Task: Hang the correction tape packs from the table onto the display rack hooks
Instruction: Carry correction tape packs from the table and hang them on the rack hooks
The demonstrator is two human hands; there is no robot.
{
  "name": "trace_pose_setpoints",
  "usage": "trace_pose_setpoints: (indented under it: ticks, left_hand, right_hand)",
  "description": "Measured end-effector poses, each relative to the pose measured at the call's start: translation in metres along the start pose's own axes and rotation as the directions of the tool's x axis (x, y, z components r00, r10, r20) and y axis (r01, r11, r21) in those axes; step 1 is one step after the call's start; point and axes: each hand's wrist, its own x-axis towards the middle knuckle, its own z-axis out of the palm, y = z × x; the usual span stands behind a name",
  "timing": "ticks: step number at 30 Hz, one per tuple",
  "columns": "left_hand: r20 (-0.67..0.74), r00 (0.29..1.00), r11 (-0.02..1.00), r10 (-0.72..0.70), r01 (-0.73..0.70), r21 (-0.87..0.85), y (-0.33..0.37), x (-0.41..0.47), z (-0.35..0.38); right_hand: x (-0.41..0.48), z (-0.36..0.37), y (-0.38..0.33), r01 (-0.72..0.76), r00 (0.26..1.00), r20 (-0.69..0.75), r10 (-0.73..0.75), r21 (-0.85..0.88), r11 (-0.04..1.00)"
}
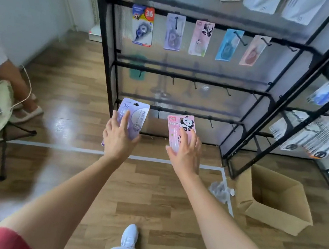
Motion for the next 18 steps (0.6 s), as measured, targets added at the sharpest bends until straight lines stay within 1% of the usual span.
trace_pose_setpoints:
  ticks: [4, 7, 11, 14, 18]
  left_hand:
    - [-0.004, 0.998, 0.998, 0.064, -0.064, -0.007, 0.030, 0.063, 0.010]
    - [-0.013, 0.994, 0.994, 0.109, -0.110, -0.013, 0.050, 0.100, 0.017]
    - [-0.011, 0.990, 0.990, 0.142, -0.142, -0.016, 0.072, 0.137, 0.028]
    - [-0.024, 0.989, 0.989, 0.144, -0.145, -0.025, 0.086, 0.162, 0.037]
    - [-0.087, 0.982, 0.985, 0.165, -0.169, -0.035, 0.107, 0.193, 0.051]
  right_hand:
    - [0.065, -0.005, 0.008, -0.040, 0.997, -0.062, 0.043, 0.044, 0.998]
    - [0.105, -0.009, 0.013, -0.027, 0.993, -0.113, 0.038, 0.096, 0.995]
    - [0.148, -0.005, 0.025, -0.030, 0.984, -0.175, 0.040, 0.057, 0.998]
    - [0.176, -0.004, 0.033, -0.023, 0.989, -0.143, 0.027, 0.030, 0.999]
    - [0.217, 0.002, 0.050, 0.042, 0.984, -0.174, -0.041, 0.004, 0.999]
